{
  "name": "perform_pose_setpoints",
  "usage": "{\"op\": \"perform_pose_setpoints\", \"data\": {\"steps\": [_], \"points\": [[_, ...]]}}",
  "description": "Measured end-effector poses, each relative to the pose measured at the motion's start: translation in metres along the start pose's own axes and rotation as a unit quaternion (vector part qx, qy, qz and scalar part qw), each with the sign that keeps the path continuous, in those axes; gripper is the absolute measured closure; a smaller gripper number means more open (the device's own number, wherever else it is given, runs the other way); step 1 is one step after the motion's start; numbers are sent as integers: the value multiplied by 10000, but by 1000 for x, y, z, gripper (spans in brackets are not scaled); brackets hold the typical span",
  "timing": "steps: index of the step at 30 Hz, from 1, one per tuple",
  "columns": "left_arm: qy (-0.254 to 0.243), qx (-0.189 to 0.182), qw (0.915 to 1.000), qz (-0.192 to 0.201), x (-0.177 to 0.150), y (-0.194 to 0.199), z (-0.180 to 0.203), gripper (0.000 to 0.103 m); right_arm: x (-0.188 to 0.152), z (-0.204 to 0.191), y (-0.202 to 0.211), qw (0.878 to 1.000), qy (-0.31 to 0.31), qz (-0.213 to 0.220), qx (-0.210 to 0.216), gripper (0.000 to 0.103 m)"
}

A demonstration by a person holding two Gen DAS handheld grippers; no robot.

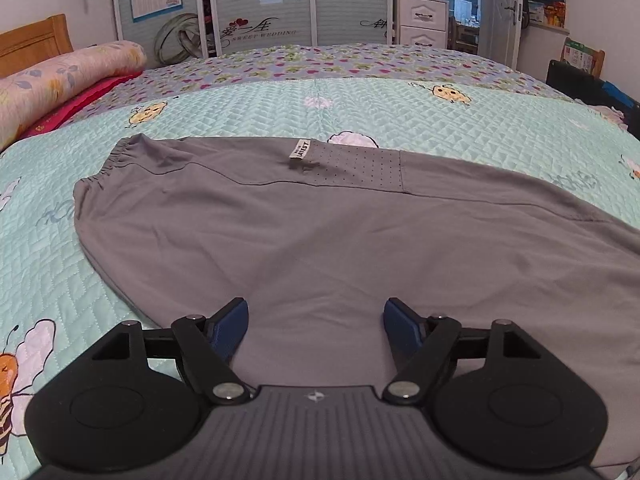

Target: Fold clothes

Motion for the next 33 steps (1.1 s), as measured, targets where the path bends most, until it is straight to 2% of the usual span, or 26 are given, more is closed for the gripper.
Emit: {"op": "perform_pose_setpoints", "data": {"steps": [1,3,5,6,8,9,12,14,17,20,24,28,32,33], "points": [[-46,-87,10000,6,-2,3,3,26,3,-2,4,9999,-2,126,53,52],[-166,-281,9995,14,-7,8,11,26,9,-11,6,9994,73,281,185,34],[-285,-475,9985,23,-12,14,18,25,15,-22,-3,9991,244,154,323,34],[-417,-445,9981,-99,-14,10,22,25,17,-27,-11,9991,352,-10,226,35],[-272,-490,9982,-202,-13,12,16,25,16,-33,-35,9965,606,-511,-255,38],[-188,-517,9982,-249,-12,13,13,25,15,-36,-42,9937,785,-603,-531,47],[278,-685,9971,-192,-13,32,-7,28,13,-47,-25,9922,779,-277,-933,46],[486,-775,9958,-6,-19,58,-25,28,7,-56,0,9931,719,70,-919,45],[853,-941,9918,138,-51,101,-58,27,-22,-70,45,9965,533,374,-521,45],[1307,-1042,9857,210,-92,143,-96,27,-65,-74,83,9993,100,308,203,42],[1990,-663,9772,316,-160,197,-153,27,-139,-77,115,9938,-462,-20,1015,38],[2858,-149,9569,492,-223,245,-214,27,-197,-79,129,9874,-990,-216,1214,37],[3455,500,9347,662,-273,279,-264,27,-230,-76,126,9768,-1500,-398,1478,37],[3612,525,9286,668,-282,281,-274,27,-234,-76,124,9736,-1595,-407,1578,37]]}}
Point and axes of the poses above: each gripper's, at about its wrist camera, not at the fingertips, and y roughly against the way its jaws point, z to its right, x to its top, the point moved 3 cm from there along -y, roughly the way its jaws point, and after that the axes turned 13 degrees about -z, right-handed, at the moved point
